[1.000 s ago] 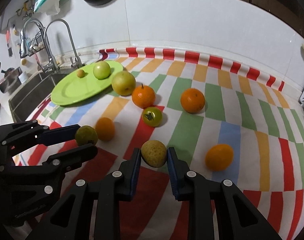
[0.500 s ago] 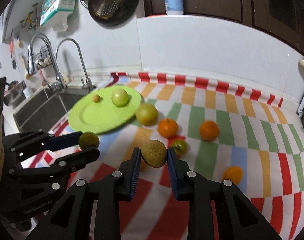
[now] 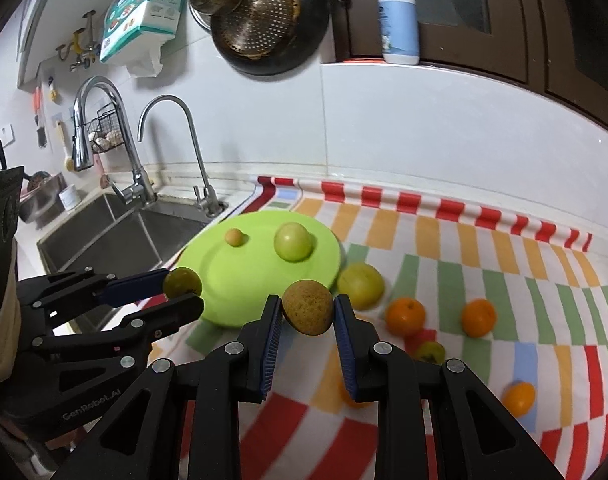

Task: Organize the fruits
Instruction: 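Lift both held fruits and carry them over the light-green plate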

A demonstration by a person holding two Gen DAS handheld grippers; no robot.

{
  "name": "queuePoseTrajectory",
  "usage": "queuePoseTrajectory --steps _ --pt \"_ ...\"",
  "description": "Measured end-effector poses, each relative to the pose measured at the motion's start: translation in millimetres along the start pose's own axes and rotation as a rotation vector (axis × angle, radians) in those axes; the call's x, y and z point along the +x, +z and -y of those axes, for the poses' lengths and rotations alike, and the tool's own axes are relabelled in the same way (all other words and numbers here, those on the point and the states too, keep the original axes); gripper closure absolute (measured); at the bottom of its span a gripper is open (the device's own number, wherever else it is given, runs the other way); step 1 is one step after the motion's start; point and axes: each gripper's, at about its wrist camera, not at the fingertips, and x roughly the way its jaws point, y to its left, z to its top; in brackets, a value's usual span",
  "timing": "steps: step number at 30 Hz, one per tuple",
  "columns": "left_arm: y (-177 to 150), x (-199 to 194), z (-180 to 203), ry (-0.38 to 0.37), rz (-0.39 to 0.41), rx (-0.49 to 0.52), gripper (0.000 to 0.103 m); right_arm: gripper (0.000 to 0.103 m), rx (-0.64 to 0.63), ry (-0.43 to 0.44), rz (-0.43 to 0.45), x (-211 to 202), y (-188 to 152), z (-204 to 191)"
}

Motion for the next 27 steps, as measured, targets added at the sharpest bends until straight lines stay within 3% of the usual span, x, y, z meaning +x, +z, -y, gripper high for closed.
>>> queuePoseTrajectory --steps 15,27 --pt "12 35 -58 0.034 -0.016 -0.026 0.069 0.075 -0.019 0.031 -0.062 70 27 -35" --pt "20 82 -81 0.041 -0.071 -0.027 0.069 0.075 -0.017 0.044 -0.128 122 35 -37"
